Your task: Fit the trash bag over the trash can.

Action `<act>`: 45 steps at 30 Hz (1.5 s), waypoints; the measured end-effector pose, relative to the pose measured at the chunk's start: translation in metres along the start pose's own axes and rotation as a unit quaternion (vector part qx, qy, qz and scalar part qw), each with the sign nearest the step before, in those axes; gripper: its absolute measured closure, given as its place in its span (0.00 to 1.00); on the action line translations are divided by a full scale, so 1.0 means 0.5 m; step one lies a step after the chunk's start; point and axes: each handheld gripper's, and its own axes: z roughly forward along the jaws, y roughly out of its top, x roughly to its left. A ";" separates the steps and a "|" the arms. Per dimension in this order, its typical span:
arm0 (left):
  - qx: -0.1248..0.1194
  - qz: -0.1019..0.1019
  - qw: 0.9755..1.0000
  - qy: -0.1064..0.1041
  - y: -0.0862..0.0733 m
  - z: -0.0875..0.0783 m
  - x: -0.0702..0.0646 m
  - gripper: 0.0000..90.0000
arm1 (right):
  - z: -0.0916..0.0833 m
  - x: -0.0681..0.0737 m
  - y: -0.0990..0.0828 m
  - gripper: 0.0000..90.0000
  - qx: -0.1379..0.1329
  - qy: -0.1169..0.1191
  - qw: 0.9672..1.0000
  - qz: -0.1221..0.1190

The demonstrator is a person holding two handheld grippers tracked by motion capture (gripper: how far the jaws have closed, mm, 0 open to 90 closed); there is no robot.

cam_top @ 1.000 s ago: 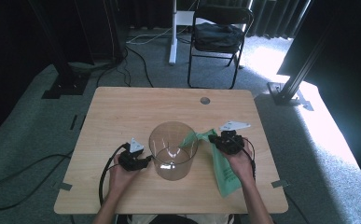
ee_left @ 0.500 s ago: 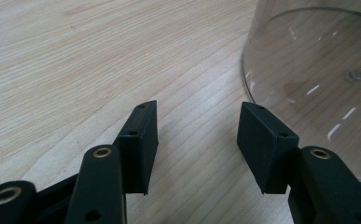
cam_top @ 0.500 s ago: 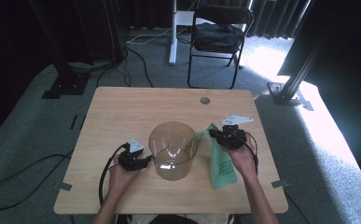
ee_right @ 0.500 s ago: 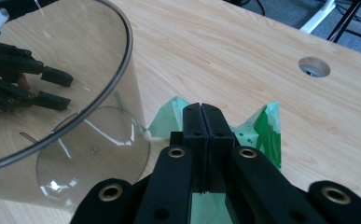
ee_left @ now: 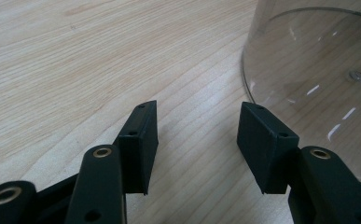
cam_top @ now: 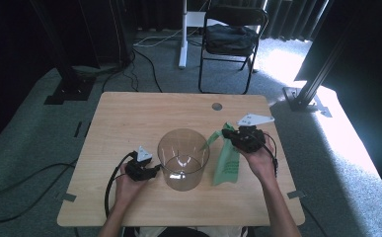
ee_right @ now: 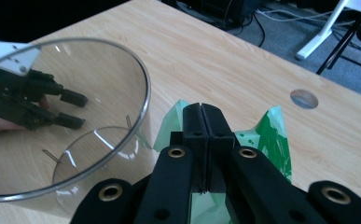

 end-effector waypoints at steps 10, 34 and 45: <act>-0.001 0.000 1.000 0.000 0.000 0.000 0.000 0.54 | -0.034 0.009 0.035 1.00 -0.014 0.001 1.000 -0.021; -0.002 -0.001 1.000 0.000 0.000 0.001 0.000 0.53 | -0.138 0.063 0.127 1.00 -0.088 0.042 0.993 -0.070; -0.001 0.000 1.000 0.000 0.000 0.000 0.000 0.53 | -0.149 0.086 0.147 1.00 -0.107 0.049 0.989 -0.087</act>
